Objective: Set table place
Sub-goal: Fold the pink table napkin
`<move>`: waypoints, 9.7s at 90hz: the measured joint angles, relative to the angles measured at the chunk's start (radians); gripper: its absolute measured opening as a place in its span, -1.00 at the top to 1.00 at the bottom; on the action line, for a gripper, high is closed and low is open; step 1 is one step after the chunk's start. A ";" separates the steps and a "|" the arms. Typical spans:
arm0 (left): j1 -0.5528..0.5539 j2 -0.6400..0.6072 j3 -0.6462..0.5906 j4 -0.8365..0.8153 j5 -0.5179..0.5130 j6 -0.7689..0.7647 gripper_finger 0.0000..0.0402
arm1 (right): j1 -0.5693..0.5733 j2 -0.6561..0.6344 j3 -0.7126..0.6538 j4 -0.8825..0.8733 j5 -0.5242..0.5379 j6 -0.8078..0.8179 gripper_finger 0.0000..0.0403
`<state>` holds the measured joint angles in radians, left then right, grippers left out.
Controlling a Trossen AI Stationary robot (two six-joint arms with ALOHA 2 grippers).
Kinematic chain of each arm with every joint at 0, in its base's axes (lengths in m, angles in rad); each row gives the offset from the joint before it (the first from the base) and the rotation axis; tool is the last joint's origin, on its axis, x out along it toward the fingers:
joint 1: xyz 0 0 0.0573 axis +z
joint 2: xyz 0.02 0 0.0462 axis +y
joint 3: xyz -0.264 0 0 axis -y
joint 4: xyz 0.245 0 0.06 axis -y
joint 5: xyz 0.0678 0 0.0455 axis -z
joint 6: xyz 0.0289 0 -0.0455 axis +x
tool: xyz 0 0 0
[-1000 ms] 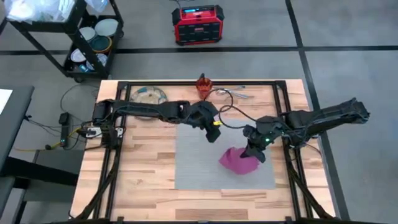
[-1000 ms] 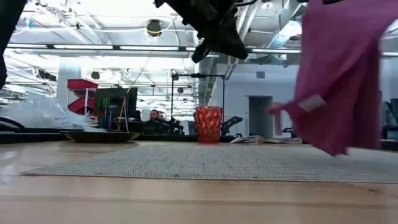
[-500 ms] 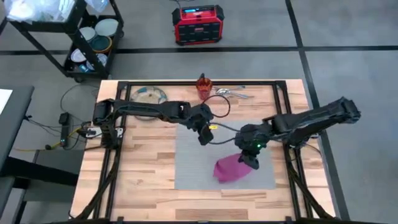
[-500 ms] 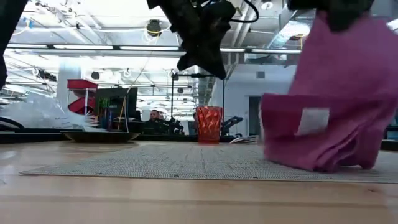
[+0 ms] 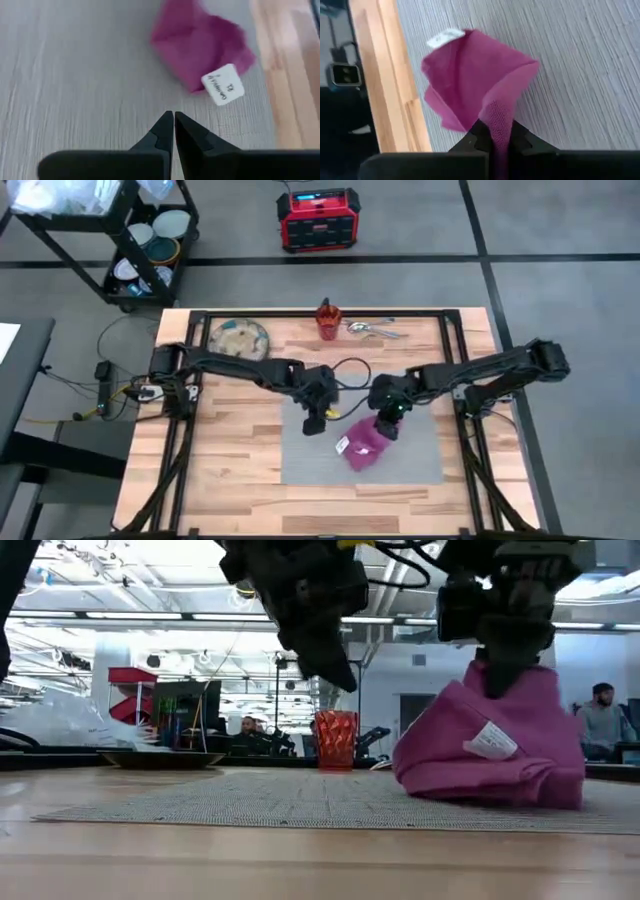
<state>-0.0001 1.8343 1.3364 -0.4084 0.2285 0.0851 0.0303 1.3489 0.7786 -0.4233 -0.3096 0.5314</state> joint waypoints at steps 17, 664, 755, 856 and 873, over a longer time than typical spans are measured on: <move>-0.005 0.022 -0.005 0.146 0.083 0.142 1.00 | -0.047 -0.001 -0.004 0.016 -0.003 0.014 1.00; 0.203 0.081 0.024 0.321 0.208 -0.077 0.19 | -0.329 -0.003 -0.004 0.230 -0.196 0.021 1.00; 0.194 0.081 0.024 0.292 0.159 -0.141 1.00 | -0.344 -0.002 -0.004 0.301 -0.239 0.010 0.94; 0.176 0.082 0.022 0.376 0.164 -0.450 1.00 | -0.583 -0.248 0.081 -0.166 -0.192 -0.377 0.21; 0.194 0.078 0.024 0.450 0.236 -0.409 1.00 | -0.525 -0.265 0.077 -0.194 -0.105 -0.382 0.26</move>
<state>0.1941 1.9124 1.3602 0.0416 0.4648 -0.3244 -0.4950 1.0843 0.8551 -0.6175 -0.4144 0.1492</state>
